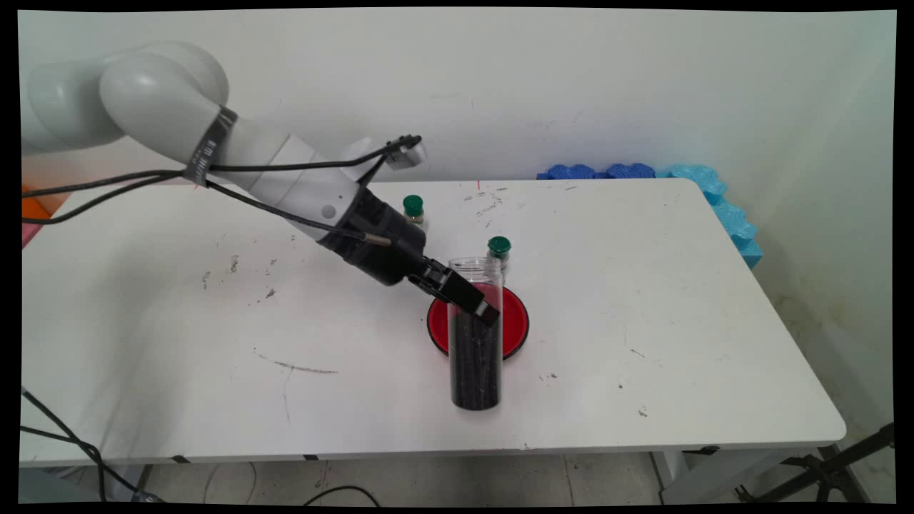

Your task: Pour the black seasoning powder in the red bowl

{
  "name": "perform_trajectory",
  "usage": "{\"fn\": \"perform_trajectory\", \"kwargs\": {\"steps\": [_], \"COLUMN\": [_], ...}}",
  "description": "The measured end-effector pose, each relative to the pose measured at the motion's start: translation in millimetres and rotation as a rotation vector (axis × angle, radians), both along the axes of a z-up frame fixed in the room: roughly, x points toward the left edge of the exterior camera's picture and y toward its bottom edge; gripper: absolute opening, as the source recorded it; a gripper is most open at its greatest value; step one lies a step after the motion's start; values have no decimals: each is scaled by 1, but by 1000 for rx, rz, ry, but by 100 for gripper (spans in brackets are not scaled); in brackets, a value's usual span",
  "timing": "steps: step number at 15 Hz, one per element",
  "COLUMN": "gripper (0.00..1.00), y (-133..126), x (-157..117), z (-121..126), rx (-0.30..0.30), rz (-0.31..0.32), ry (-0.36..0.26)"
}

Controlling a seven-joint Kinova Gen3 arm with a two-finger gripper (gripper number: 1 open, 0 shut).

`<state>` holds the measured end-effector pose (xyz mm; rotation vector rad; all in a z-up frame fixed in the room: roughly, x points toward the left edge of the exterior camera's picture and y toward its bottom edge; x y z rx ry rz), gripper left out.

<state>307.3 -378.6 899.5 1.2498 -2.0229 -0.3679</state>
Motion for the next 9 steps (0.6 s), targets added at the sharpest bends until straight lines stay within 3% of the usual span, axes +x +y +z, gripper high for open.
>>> {"fn": "perform_trajectory", "kwargs": {"steps": [9], "gripper": [0], "y": [-10], "x": [-8], "z": [-19], "rx": [207], "rz": [122], "ry": [58]}}
